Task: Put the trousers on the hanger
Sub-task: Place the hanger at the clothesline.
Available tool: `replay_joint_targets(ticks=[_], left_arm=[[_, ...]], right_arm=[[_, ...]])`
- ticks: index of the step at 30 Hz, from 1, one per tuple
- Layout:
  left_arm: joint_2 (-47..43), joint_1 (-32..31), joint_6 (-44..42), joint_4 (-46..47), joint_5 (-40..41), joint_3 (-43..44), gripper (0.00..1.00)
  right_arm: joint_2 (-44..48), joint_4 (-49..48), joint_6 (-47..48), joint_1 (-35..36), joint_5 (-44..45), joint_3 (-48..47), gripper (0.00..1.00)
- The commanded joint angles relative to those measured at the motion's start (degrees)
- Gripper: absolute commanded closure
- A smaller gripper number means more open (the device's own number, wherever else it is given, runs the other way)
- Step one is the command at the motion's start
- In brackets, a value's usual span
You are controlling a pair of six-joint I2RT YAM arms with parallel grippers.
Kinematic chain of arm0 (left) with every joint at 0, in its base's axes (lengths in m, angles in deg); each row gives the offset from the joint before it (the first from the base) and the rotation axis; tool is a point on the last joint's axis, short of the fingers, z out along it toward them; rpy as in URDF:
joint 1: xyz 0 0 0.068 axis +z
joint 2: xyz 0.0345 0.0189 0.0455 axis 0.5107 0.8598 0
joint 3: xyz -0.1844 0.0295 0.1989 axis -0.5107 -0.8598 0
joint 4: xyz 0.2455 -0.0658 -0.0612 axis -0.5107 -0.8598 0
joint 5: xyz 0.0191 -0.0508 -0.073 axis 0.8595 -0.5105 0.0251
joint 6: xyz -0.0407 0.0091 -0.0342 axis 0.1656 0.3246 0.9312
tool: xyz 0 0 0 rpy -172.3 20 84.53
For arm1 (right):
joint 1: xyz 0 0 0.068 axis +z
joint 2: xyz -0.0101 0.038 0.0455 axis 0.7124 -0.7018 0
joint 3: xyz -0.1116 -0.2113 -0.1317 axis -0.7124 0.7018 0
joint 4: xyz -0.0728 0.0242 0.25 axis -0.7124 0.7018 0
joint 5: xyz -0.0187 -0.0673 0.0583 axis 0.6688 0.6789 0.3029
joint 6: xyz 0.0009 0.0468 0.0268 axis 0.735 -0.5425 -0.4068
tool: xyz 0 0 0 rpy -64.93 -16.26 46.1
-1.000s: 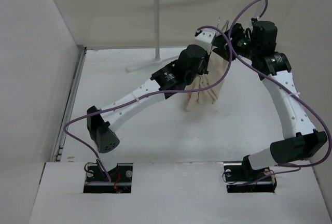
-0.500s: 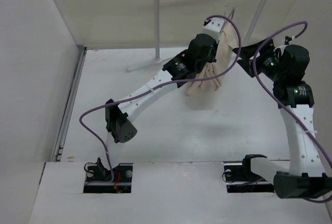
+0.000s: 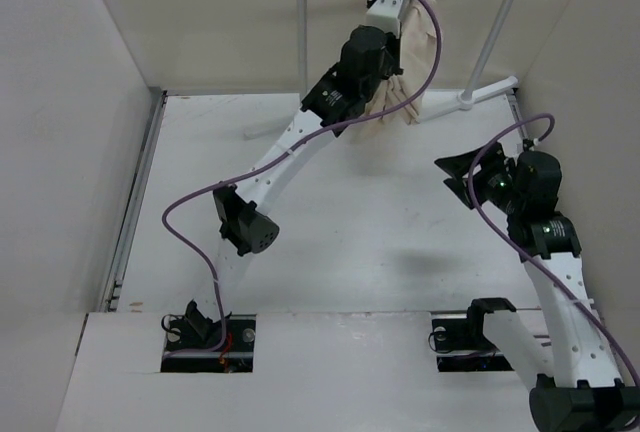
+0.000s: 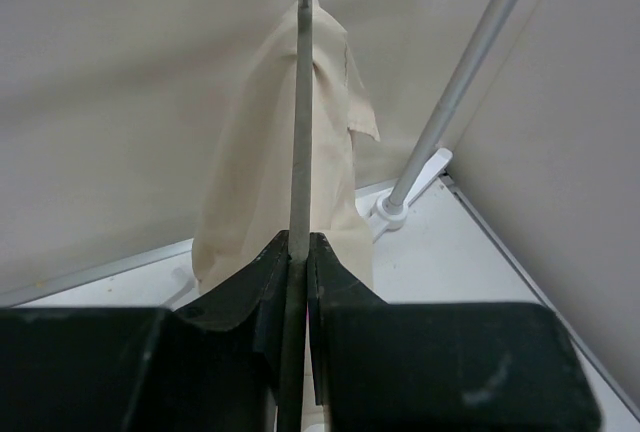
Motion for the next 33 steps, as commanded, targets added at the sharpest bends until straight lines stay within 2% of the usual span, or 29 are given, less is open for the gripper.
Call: replay_joint_targets(ticks=[1,9,19,30,33], left_arm=[[-1.5,1.6,0.6,8.6,-2.3,4.1,1.0],[0.7,5.1,2.1,8.7,-3.7,7.9,1.0],[1.4,7.0,3.6,7.1,-4.1,7.3,1.0],[0.8,6.6,4.3,6.7,-3.7,3.7,0.97],[-0.7,6.3,4.4,7.3,-3.5,0.3,0.97]], right_arm=[[3.8,-0.7,-0.3,1.9,0.9,2.8,0.32],[8.0,0.3,-0.5,2.9,0.2,6.4,0.32],[9.4,0.5,-1.1,4.1,-0.2,7.4,0.32],[10.1,0.5,-1.5,4.4,-0.3,7.6,0.32],[10.3,0.5,-1.5,4.4,-0.3,7.6,0.32]])
